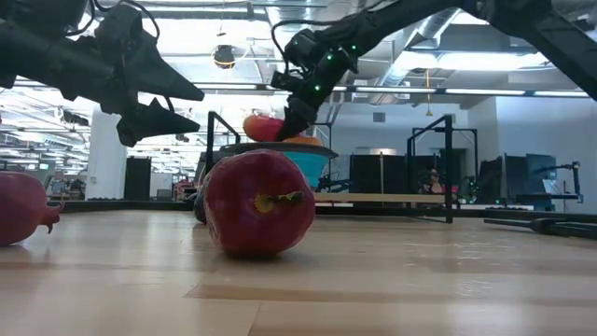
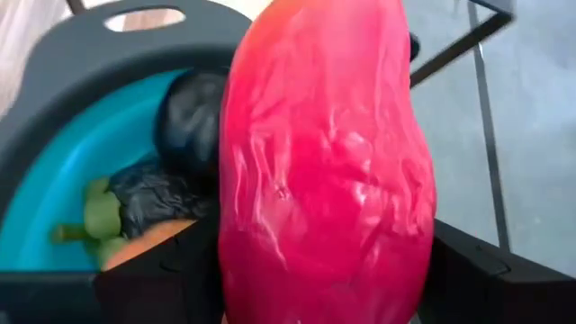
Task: Pick & Place Fruit
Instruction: Put the orange mango into the blue strainer bowl on the shelf, then put the red apple into the blue strainer bowl on the shelf
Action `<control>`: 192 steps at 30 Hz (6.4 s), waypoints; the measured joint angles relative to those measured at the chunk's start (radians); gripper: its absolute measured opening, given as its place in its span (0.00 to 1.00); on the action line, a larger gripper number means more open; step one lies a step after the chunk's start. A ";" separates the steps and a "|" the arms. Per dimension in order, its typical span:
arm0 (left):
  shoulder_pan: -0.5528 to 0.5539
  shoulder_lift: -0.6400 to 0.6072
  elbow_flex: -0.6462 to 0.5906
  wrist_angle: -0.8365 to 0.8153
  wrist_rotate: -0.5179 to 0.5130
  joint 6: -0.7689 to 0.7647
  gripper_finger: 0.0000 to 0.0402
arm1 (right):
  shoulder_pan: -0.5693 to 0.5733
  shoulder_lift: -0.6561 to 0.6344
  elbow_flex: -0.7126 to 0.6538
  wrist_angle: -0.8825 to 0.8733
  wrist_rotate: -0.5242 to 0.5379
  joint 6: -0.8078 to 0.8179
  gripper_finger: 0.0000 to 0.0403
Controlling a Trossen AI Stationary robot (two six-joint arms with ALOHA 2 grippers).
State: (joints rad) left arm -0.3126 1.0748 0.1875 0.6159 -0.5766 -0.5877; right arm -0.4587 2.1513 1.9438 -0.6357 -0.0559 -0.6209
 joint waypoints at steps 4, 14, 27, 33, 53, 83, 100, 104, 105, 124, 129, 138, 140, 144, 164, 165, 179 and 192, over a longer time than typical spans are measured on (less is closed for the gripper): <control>0.000 0.000 0.000 0.001 0.000 0.000 0.71 | -0.005 -0.002 0.002 -0.005 0.000 0.000 0.65; 0.000 0.000 0.000 0.006 0.000 0.004 0.71 | -0.014 -0.011 0.002 -0.090 -0.032 0.000 0.65; 0.000 0.000 0.000 0.006 0.000 0.006 0.71 | -0.014 -0.011 0.002 -0.113 -0.033 0.000 0.81; 0.000 0.000 0.000 0.006 0.000 0.008 0.71 | -0.014 -0.011 0.002 -0.118 -0.033 -0.027 0.84; 0.000 0.000 0.000 0.006 -0.009 0.007 0.71 | -0.007 -0.053 0.000 -0.229 -0.025 -0.097 0.81; 0.000 0.000 0.000 0.006 -0.026 0.007 0.71 | 0.022 -0.054 0.134 -0.424 0.061 -0.139 0.97; -0.004 0.000 0.000 0.005 -0.020 0.004 0.71 | 0.176 -0.078 0.235 -0.708 0.064 0.063 0.96; -0.022 0.000 0.000 0.003 -0.020 0.004 0.71 | 0.240 -0.103 0.229 -0.709 -0.077 0.099 0.96; -0.029 0.000 0.000 0.003 -0.020 0.004 0.71 | 0.253 -0.115 0.219 -0.711 -0.122 0.106 0.96; -0.095 0.000 -0.004 0.001 -0.052 0.000 0.71 | 0.625 -0.122 -0.205 -0.167 -0.168 -0.010 0.96; -0.095 0.000 -0.004 0.002 -0.116 0.003 0.71 | 0.667 -0.055 -0.206 -0.186 -0.167 -0.208 0.96; -0.095 0.000 -0.004 0.002 -0.126 0.001 0.71 | 0.723 -0.036 -0.209 -0.008 -0.180 -0.508 0.94; -0.095 0.000 -0.004 0.003 -0.126 -0.003 0.71 | 0.728 -0.036 -0.211 0.002 -0.181 -0.534 0.93; -0.095 0.000 -0.004 0.002 -0.118 -0.004 0.71 | 0.729 0.009 -0.209 0.003 -0.179 -0.542 0.88; -0.093 0.000 -0.005 -0.009 -0.078 0.007 0.71 | 0.740 0.083 -0.209 0.031 -0.286 -0.312 0.79; -0.093 0.000 -0.005 -0.009 -0.078 0.007 0.71 | 0.740 0.083 -0.209 0.038 -0.288 -0.285 0.79; -0.093 0.000 -0.005 -0.010 -0.077 0.008 0.71 | 0.772 0.083 -0.209 0.197 -0.305 -0.130 0.95; -0.093 0.000 -0.041 -0.010 -0.076 -0.038 0.71 | 0.713 0.127 -0.209 0.287 -0.458 -0.207 0.96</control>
State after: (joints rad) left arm -0.4053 1.0752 0.1467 0.6058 -0.6524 -0.6260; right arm 0.2543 2.2784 1.7348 -0.3489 -0.5136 -0.8279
